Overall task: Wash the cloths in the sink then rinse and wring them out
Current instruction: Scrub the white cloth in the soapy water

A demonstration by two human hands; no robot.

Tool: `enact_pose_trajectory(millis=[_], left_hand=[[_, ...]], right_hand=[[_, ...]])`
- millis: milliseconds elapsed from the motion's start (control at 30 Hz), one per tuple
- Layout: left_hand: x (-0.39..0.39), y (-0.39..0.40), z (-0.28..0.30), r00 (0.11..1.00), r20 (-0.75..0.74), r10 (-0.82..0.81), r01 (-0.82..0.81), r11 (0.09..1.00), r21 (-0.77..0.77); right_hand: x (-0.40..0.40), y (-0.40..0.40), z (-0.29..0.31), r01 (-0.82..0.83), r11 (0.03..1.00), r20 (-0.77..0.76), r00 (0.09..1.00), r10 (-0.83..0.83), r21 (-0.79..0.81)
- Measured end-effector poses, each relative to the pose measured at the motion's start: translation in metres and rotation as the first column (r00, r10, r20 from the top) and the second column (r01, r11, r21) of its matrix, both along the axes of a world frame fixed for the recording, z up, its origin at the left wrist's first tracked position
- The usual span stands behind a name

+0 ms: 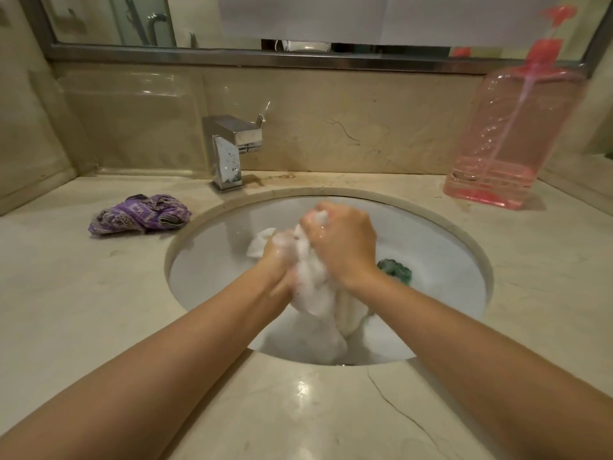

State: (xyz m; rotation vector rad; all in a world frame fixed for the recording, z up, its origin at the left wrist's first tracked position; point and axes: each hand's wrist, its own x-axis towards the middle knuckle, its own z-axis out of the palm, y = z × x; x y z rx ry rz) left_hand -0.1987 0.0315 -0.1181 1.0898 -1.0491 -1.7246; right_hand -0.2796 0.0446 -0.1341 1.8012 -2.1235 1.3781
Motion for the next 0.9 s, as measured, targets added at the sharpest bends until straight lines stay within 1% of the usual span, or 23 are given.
enact_pose_trajectory(millis=[33, 67, 100, 133, 167, 200, 233, 267, 333, 400, 433, 467, 500, 533, 567, 633, 700, 733, 767, 800, 833, 867, 900], left_hand=[[-0.001, -0.003, -0.004, 0.995, -0.057, -0.083, 0.083, 0.997, -0.007], [-0.002, 0.0, 0.0, 0.994, -0.014, -0.11, 0.11, 0.994, 0.0], [0.0, 0.004, 0.003, 0.981, -0.037, -0.19, 0.19, 0.982, -0.004], [-0.002, 0.008, 0.006, 0.978, -0.011, -0.21, 0.21, 0.978, -0.01], [-0.001, 0.007, 0.007, 0.97, 0.023, -0.242, 0.242, 0.97, 0.003], [0.001, 0.002, 0.005, 0.966, 0.057, -0.254, 0.255, 0.967, -0.01], [0.001, -0.002, 0.003, 0.949, 0.135, -0.285, 0.295, 0.954, -0.057], [0.002, -0.005, 0.001, 0.925, 0.22, -0.312, 0.341, 0.933, -0.111], [0.003, -0.007, -0.003, 0.829, 0.382, -0.408, 0.493, 0.856, -0.155], [0.004, -0.005, 0.0, 0.71, 0.513, -0.483, 0.625, 0.768, -0.141], [0.004, -0.006, 0.0, 0.62, 0.592, -0.514, 0.698, 0.706, -0.118], [0.006, -0.008, -0.003, 0.528, 0.67, -0.523, 0.754, 0.651, -0.086], [0.01, -0.011, -0.005, 0.449, 0.738, -0.503, 0.778, 0.626, -0.046], [0.014, -0.015, -0.007, 0.409, 0.766, -0.496, 0.777, 0.629, -0.008], [0.017, -0.019, -0.01, 0.419, 0.754, -0.507, 0.769, 0.639, 0.003], [0.023, -0.024, -0.011, 0.516, 0.665, -0.54, 0.759, 0.648, -0.063], [0.026, -0.028, -0.009, 0.628, 0.553, -0.548, 0.719, 0.68, -0.143], [0.027, -0.029, -0.008, 0.674, 0.493, -0.55, 0.697, 0.694, -0.18], [0.026, -0.029, -0.008, 0.716, 0.449, -0.535, 0.667, 0.715, -0.211], [0.025, -0.028, -0.005, 0.76, 0.402, -0.511, 0.624, 0.746, -0.231], [0.024, -0.028, -0.003, 0.81, 0.359, -0.464, 0.56, 0.794, -0.238], [0.023, -0.028, -0.002, 0.856, 0.312, -0.412, 0.488, 0.843, -0.226], [0.023, -0.029, -0.001, 0.887, 0.284, -0.364, 0.427, 0.881, -0.205]], right_hand=[[-0.008, -0.006, 0.006, 0.074, 0.994, 0.122, 0.989, -0.084, 0.082], [-0.015, -0.013, 0.01, 0.106, 0.987, 0.24, 0.962, -0.133, 0.124], [-0.021, -0.017, 0.013, 0.12, 0.978, 0.331, 0.928, -0.171, 0.171], [-0.028, -0.02, 0.012, 0.114, 0.98, 0.433, 0.884, -0.176, 0.165], [-0.032, -0.015, 0.014, 0.088, 0.982, 0.553, 0.817, -0.166, 0.165], [-0.038, -0.012, 0.013, 0.054, 0.989, 0.707, 0.693, -0.139, 0.141], [-0.044, -0.01, 0.014, 0.015, 0.994, 0.836, 0.54, -0.102, 0.111], [-0.053, -0.009, 0.014, -0.029, 0.996, 0.916, 0.394, -0.07, 0.089], [-0.064, -0.007, 0.02, -0.134, 0.99, 0.982, 0.188, -0.019, 0.045], [-0.068, -0.005, 0.024, -0.214, 0.976, 0.997, 0.076, -0.031, 0.046], [-0.069, -0.004, 0.027, -0.256, 0.965, 0.997, 0.054, -0.054, 0.066], [-0.07, -0.003, 0.029, -0.297, 0.953, 0.997, 0.053, -0.05, 0.063], [-0.072, 0.0, 0.033, -0.355, 0.933, 0.995, 0.098, -0.033, 0.066], [-0.075, 0.002, 0.035, -0.407, 0.909, 0.985, 0.171, -0.024, 0.093], [-0.079, 0.003, 0.036, -0.463, 0.878, 0.967, 0.255, -0.002, 0.124], [-0.082, 0.004, 0.035, -0.535, 0.818, 0.903, 0.426, 0.047, 0.211], [-0.082, 0.006, 0.029, -0.498, 0.796, 0.766, 0.639, 0.07, 0.344], [-0.079, 0.008, 0.026, -0.482, 0.781, 0.68, 0.726, 0.102, 0.398], [-0.078, 0.01, 0.023, -0.496, 0.758, 0.621, 0.769, 0.155, 0.424], [-0.08, 0.011, 0.021, -0.558, 0.707, 0.622, 0.754, 0.212, 0.434], [-0.082, 0.012, 0.02, -0.646, 0.622, 0.662, 0.703, 0.26, 0.443], [-0.085, 0.013, 0.02, -0.725, 0.507, 0.695, 0.655, 0.298, 0.466], [-0.088, 0.013, 0.02, -0.755, 0.41, 0.685, 0.647, 0.337, 0.512]])
